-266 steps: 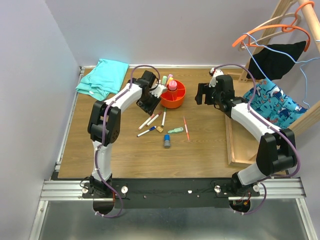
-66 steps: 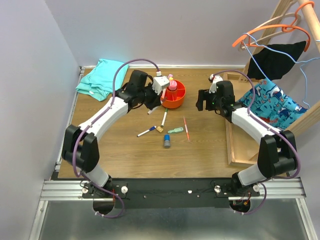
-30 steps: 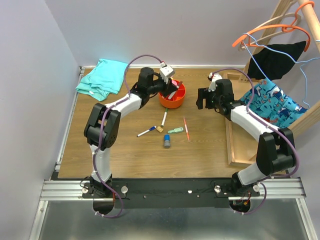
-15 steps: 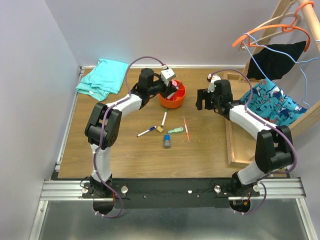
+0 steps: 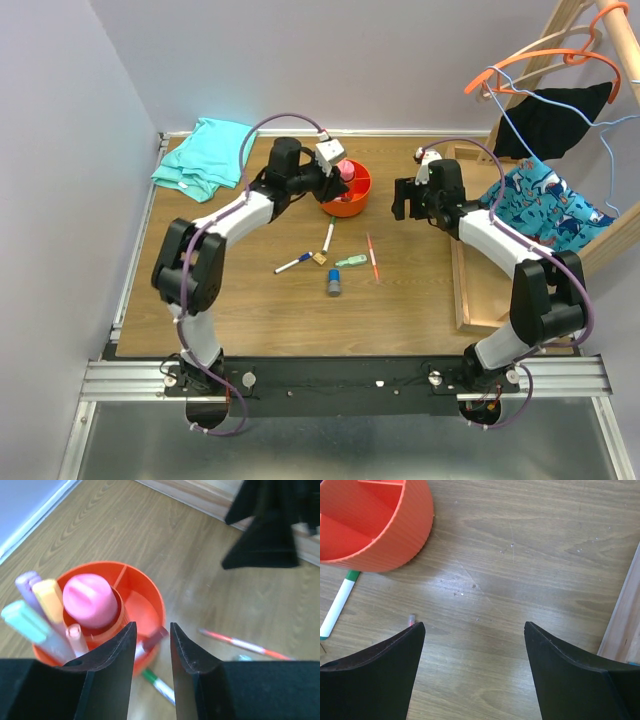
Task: Sort the stationery into containers
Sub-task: Pick up the pen from the center of the board.
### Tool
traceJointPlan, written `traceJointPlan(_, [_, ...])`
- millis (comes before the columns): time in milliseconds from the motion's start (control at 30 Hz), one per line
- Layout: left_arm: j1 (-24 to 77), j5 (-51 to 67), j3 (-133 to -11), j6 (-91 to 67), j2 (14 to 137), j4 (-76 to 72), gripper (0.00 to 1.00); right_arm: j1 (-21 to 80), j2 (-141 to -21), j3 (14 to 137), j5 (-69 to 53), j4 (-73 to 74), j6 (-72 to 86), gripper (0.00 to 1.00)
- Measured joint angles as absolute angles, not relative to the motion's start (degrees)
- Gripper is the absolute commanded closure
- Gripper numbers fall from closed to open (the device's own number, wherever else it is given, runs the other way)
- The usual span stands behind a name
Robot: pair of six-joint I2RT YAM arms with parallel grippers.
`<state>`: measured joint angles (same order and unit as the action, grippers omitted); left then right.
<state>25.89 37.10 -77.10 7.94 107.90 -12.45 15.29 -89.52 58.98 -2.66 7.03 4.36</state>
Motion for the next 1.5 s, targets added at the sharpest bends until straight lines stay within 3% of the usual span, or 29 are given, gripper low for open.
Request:
traceJointPlan(300, [25.9,32.3,-72.6,16.3,85.0,12.8,0.57,15.3,-87.7,59.0,-2.7,7.0,4.4,0.12])
traceJointPlan(600, [26.5,25.8,-71.5,27.7,92.1,39.4,0.58,15.3,-86.9,59.0,-3.7,7.1,5.2,0.12])
traceJointPlan(1500, [32.0,12.9,-78.2,21.3,109.2,40.6,0.62,15.3,-81.5,54.0,-4.4,7.3,6.6,0.12])
